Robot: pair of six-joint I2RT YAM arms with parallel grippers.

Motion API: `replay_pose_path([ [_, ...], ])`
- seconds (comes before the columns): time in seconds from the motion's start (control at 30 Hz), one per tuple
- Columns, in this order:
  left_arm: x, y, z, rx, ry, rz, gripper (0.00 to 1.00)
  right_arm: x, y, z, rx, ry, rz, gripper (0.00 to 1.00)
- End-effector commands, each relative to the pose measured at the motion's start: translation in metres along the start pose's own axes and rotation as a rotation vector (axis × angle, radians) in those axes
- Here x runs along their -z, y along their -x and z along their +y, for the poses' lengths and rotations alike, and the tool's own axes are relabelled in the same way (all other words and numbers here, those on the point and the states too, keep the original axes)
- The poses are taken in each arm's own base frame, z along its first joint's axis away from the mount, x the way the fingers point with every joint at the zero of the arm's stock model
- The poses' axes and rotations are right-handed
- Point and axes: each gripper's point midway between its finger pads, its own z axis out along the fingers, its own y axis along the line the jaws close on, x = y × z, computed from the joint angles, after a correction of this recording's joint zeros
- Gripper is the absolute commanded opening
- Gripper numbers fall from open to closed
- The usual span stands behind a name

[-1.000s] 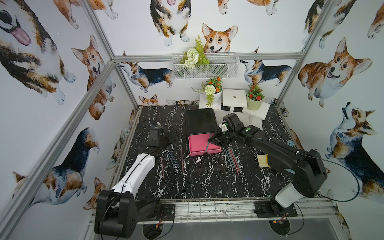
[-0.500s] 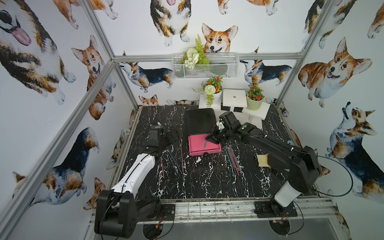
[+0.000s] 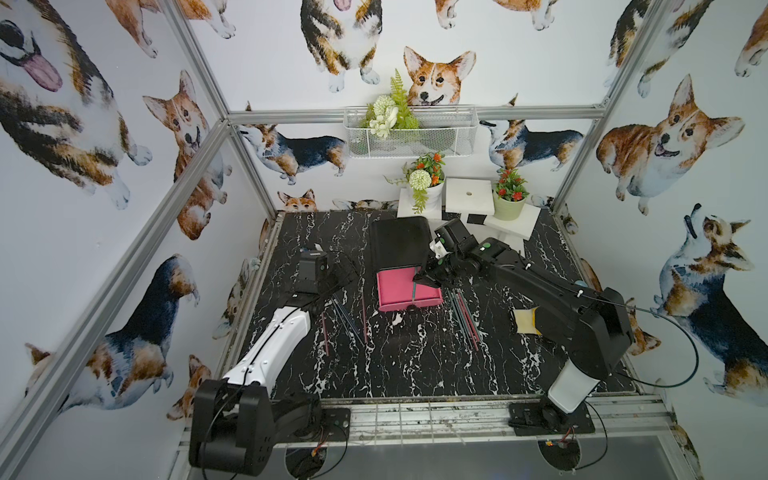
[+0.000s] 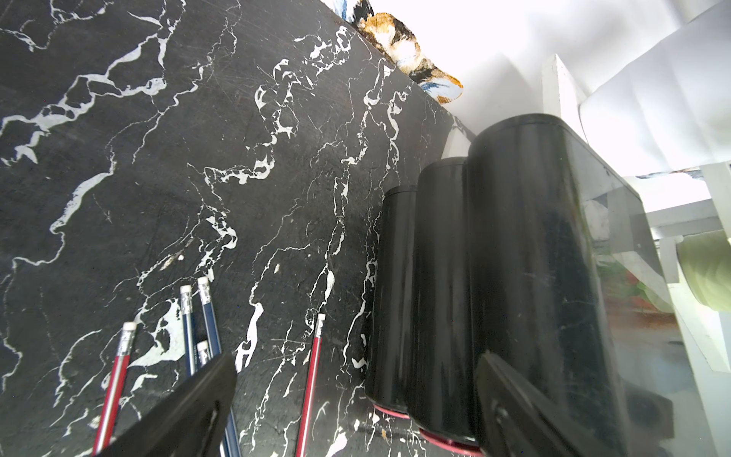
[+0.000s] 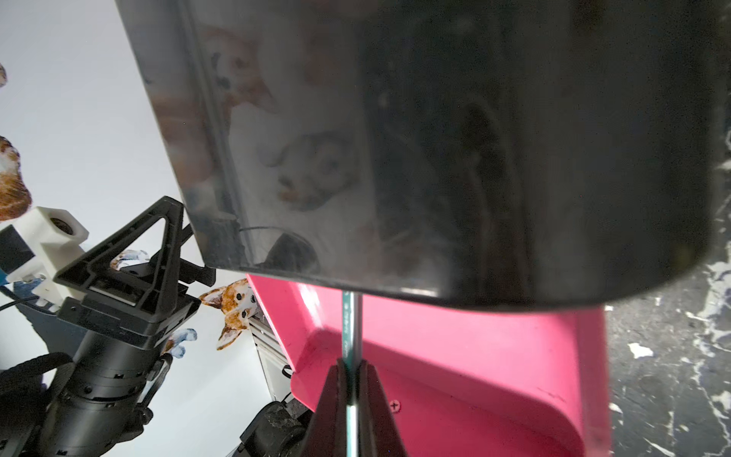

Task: Please place the pencils in the drawer according to their color
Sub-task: Place the pencil in the drawer.

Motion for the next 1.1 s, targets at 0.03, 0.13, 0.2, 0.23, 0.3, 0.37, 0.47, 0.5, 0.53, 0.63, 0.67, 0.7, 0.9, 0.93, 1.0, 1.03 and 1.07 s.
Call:
replay_pose_path([
  [0.03, -0.0004, 0.004, -0.0031, 0.0, -0.012, -0.011, 1.0, 0.0015, -0.0013, -0.0124, 0.054, -0.074, 0.006, 0.0],
  [0.13, -0.0013, 0.0028, -0.0028, 0.002, -0.012, -0.006, 1.0, 0.0024, 0.0003, -0.016, 0.069, -0.098, -0.002, 0.0],
  [0.2, -0.0013, 0.0028, -0.0031, 0.003, -0.014, -0.006, 1.0, 0.0019, 0.0005, -0.018, 0.068, -0.106, -0.003, 0.0],
  [0.23, -0.0016, 0.0021, -0.0025, 0.004, -0.013, -0.004, 1.0, 0.0013, 0.0007, -0.0191, 0.067, -0.11, -0.004, 0.0],
  [0.3, -0.0015, 0.0025, -0.0029, 0.003, -0.014, -0.005, 1.0, 0.0009, 0.0013, -0.0185, 0.067, -0.108, -0.006, 0.0],
  [0.37, -0.0018, 0.0014, -0.002, 0.005, -0.012, -0.003, 1.0, 0.0013, 0.0023, -0.0184, 0.07, -0.11, -0.011, 0.0],
  [0.47, -0.0017, 0.0017, -0.0025, 0.004, -0.014, -0.003, 1.0, 0.0017, 0.0038, -0.0178, 0.074, -0.113, -0.016, 0.0],
  [0.5, -0.0015, 0.0025, -0.0029, 0.002, -0.014, -0.005, 1.0, 0.0017, 0.0041, -0.0177, 0.076, -0.115, -0.016, 0.0],
  [0.53, -0.0014, 0.0025, -0.0029, 0.001, -0.013, -0.004, 1.0, 0.0019, 0.0046, -0.0172, 0.078, -0.115, -0.017, 0.0],
  [0.63, -0.0012, 0.0028, -0.0027, 0.001, -0.012, -0.005, 1.0, 0.0038, 0.0044, -0.0157, 0.093, -0.121, -0.013, 0.0],
  [0.67, -0.0014, 0.0026, -0.0026, 0.001, -0.011, -0.005, 1.0, 0.0047, 0.0039, -0.0155, 0.096, -0.124, -0.011, 0.0],
  [0.7, -0.0012, 0.003, -0.0029, 0.0, -0.012, -0.005, 1.0, 0.0059, 0.0042, -0.0151, 0.102, -0.127, -0.012, 0.0],
  [0.9, -0.0021, 0.003, -0.0036, 0.001, -0.014, -0.003, 1.0, 0.0102, 0.0051, -0.0166, 0.133, -0.153, -0.014, 0.0],
  [0.93, -0.0022, 0.0025, -0.0034, 0.001, -0.013, -0.001, 1.0, 0.01, 0.0051, -0.0178, 0.138, -0.16, -0.012, 0.0],
  [1.0, -0.0017, 0.0028, -0.0038, 0.0, -0.014, -0.003, 1.0, 0.0087, 0.0052, -0.0182, 0.143, -0.163, -0.007, 0.0],
  [1.03, -0.0013, 0.0029, -0.0033, 0.0, -0.013, -0.003, 1.0, 0.0079, 0.0055, -0.0187, 0.148, -0.168, -0.005, 0.0],
  [1.07, -0.001, 0.0033, -0.0036, -0.001, -0.014, -0.005, 1.0, 0.0074, 0.0059, -0.0194, 0.149, -0.173, -0.004, 0.0],
])
